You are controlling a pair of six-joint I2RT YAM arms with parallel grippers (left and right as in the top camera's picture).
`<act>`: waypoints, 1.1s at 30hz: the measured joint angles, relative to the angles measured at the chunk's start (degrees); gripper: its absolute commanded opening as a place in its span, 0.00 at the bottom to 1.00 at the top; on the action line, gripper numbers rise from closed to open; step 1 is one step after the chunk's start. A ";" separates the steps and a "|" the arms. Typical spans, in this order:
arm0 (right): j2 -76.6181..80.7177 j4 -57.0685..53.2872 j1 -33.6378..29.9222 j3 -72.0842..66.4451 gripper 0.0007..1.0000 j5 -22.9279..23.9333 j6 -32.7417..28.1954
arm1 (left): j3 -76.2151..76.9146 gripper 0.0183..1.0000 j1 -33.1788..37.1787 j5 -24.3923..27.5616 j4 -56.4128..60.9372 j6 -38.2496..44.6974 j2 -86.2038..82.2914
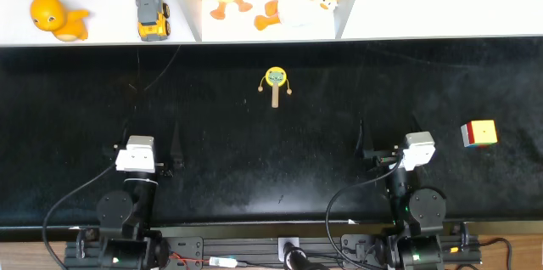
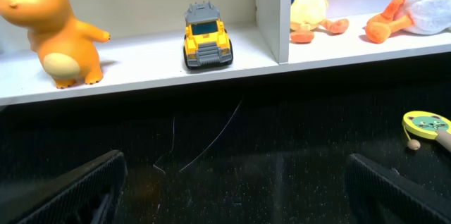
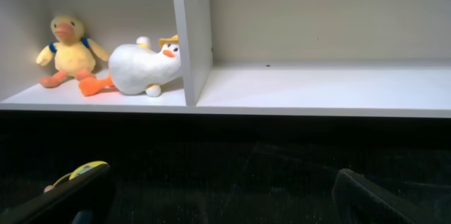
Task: Store Toys
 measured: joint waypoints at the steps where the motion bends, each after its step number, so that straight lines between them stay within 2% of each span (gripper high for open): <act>1: 0.02 0.00 0.00 0.00 1.00 0.02 0.00 | 0.00 0.99 0.00 0.00 0.00 0.00 0.00; 9: 7.76 -0.33 0.02 0.00 1.00 0.00 0.00 | 0.00 1.00 0.00 0.00 0.00 0.00 0.00; 14: 18.25 -7.06 0.37 1.16 0.99 0.26 0.00 | 0.00 1.00 0.00 0.02 -0.02 0.00 0.00; 17: 22.53 -14.95 1.70 4.46 1.00 0.39 0.04 | 0.00 1.00 0.00 0.02 0.00 0.00 -0.02; 20: 24.46 -31.10 4.02 10.40 1.00 0.37 0.07 | 0.00 1.00 0.00 0.04 0.02 0.00 -0.07; 23: 26.29 -40.72 5.53 14.93 1.00 0.37 0.11 | 0.00 1.00 0.00 0.04 0.00 0.00 -0.17; 33: 31.82 -42.01 5.81 20.74 1.00 0.39 0.13 | 0.00 1.00 0.00 0.04 -0.02 0.00 -0.15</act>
